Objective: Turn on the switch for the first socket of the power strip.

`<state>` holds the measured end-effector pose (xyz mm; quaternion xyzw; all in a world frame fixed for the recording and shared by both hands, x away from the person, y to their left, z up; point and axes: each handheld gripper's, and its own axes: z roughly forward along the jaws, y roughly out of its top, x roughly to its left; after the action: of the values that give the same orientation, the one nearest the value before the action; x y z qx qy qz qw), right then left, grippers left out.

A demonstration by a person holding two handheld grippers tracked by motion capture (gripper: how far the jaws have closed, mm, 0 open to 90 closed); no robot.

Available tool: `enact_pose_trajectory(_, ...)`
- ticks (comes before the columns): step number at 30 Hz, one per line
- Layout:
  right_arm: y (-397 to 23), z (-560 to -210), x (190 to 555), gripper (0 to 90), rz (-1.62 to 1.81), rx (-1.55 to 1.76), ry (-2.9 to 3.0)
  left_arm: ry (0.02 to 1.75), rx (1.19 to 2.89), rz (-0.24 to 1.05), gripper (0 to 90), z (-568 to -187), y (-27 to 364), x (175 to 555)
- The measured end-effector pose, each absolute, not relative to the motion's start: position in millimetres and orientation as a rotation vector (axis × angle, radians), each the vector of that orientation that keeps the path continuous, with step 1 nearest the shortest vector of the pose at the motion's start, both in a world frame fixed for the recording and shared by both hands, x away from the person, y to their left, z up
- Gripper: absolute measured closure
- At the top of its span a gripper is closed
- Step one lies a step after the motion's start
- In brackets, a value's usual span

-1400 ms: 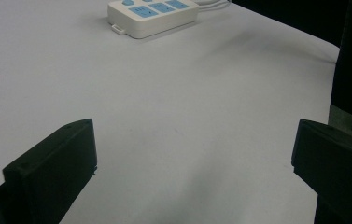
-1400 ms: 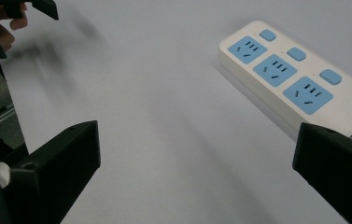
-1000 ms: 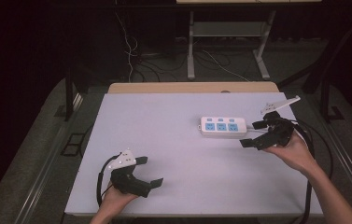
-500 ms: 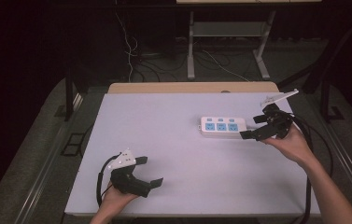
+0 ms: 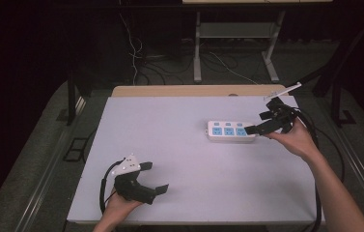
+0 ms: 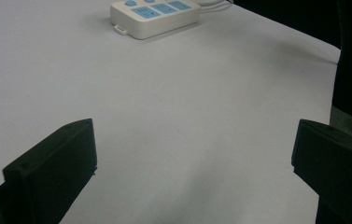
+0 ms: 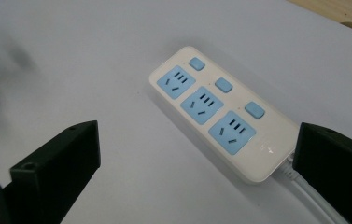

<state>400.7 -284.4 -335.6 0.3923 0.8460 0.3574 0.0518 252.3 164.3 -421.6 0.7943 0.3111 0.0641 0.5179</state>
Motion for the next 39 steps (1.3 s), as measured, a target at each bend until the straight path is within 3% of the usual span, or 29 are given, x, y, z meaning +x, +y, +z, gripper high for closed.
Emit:
enact_pose_trajectory(14,-275.0,-335.8,436.3,0.5,1.075,1.273,2.516,0.742,1.907,0.150,0.0,-421.6,164.2,252.3)
enact_pose_trajectory(34,-273.6,-357.4,456.2,0.5,1.102,1.314,2.495,0.737,1.906,0.149,0.0,-421.1,164.3,251.9)
enact_pose_trajectory(39,-273.8,-363.0,458.5,15.2,1.111,1.294,2.496,0.737,1.906,0.150,0.0,-421.0,164.3,251.8)
